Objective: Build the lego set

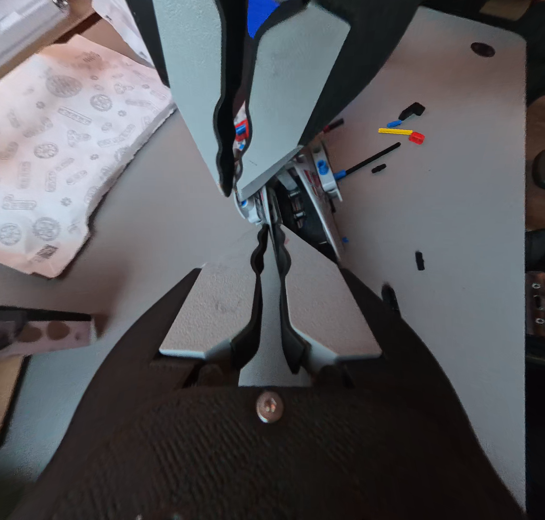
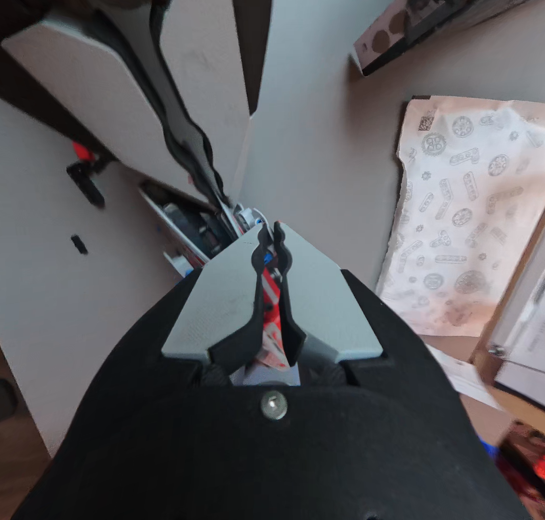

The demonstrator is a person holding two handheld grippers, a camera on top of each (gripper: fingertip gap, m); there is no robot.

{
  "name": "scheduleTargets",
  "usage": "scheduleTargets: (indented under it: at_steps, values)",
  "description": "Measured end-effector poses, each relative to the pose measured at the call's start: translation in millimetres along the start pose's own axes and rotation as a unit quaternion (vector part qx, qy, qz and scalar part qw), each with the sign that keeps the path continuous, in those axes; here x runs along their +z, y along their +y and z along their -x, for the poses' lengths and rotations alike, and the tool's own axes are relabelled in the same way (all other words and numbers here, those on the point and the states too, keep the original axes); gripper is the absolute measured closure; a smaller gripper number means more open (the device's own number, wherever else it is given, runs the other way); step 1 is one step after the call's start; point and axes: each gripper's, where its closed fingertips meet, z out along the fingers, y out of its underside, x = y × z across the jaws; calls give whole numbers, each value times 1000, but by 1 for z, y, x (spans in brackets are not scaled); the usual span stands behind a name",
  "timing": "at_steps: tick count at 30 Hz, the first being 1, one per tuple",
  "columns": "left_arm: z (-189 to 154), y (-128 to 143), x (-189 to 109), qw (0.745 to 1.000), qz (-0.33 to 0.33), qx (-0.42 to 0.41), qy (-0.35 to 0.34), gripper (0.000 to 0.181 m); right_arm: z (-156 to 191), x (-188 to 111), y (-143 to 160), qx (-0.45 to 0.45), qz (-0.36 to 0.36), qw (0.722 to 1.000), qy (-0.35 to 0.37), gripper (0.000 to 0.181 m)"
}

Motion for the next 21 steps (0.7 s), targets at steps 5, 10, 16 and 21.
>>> scheduleTargets:
  at_steps: [5, 10, 16, 21]
  values:
    - [7, -6, -6, 998, -10, 31, -46, 181, -5, -13, -1, 58, -110, 992, 34, 181]
    - [-2, 0, -4, 999, 7, 30, -26, 181, -41, -50, 11, 152, -266, 944, 122, 181]
    - [15, -8, -5, 994, 12, 51, -93, 181, -55, -110, 29, 240, -422, 868, 106, 181]
    - [20, -10, -5, 989, 20, 80, -125, 181, -37, -119, 29, 283, -465, 837, 51, 181]
